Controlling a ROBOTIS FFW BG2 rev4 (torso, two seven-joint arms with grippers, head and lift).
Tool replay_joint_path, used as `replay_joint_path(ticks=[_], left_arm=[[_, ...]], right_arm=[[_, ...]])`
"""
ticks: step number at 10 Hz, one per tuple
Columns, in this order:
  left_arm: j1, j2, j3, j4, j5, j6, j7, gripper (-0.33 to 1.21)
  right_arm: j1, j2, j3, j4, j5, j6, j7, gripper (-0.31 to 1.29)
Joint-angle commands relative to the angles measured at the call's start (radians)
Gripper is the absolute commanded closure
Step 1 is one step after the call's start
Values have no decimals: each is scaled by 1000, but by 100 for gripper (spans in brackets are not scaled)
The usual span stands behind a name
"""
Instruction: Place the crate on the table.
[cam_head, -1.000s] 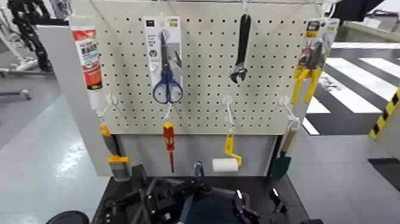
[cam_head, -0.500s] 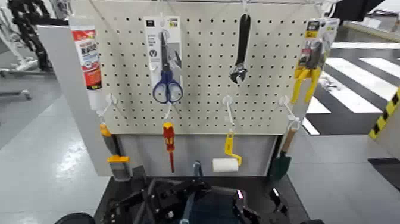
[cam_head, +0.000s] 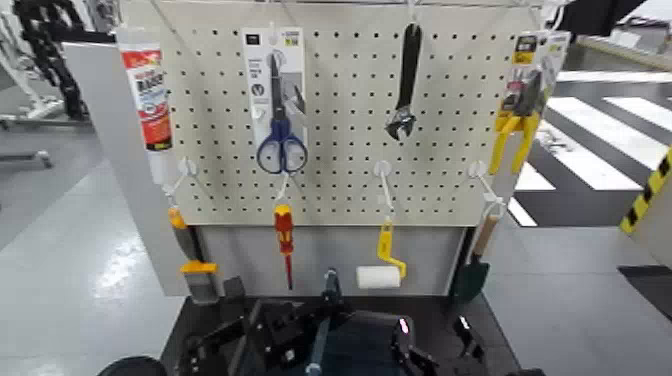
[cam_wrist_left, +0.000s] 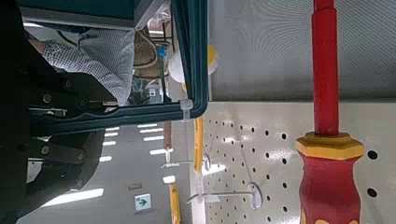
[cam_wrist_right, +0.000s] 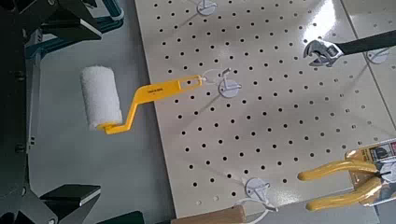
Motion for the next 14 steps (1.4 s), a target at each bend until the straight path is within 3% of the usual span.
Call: replay_joint_path(ticks=[1, 2, 4, 8, 11, 14], left_arm=[[18, -2, 7, -2, -6, -19, 3, 99], [30, -5, 12, -10, -19, -44, 3, 69], [47, -10, 21, -36, -60, -96, -6, 44], [84, -20, 59, -118, -150, -165, -8, 30], [170, -46, 180, -260, -259, -171, 49, 30], [265, -71, 266, -426, -500, -237, 114, 30]], right_arm=[[0, -1, 0, 2, -3, -1, 0, 14], [0, -3, 0, 2, -3, -1, 0, 14], [0, -3, 0, 2, -3, 1, 0, 14], [2, -3, 0, 0, -3, 5, 0, 14], [3, -1, 0, -4, -3, 11, -2, 14], [5, -1, -2, -8, -3, 16, -2, 14]])
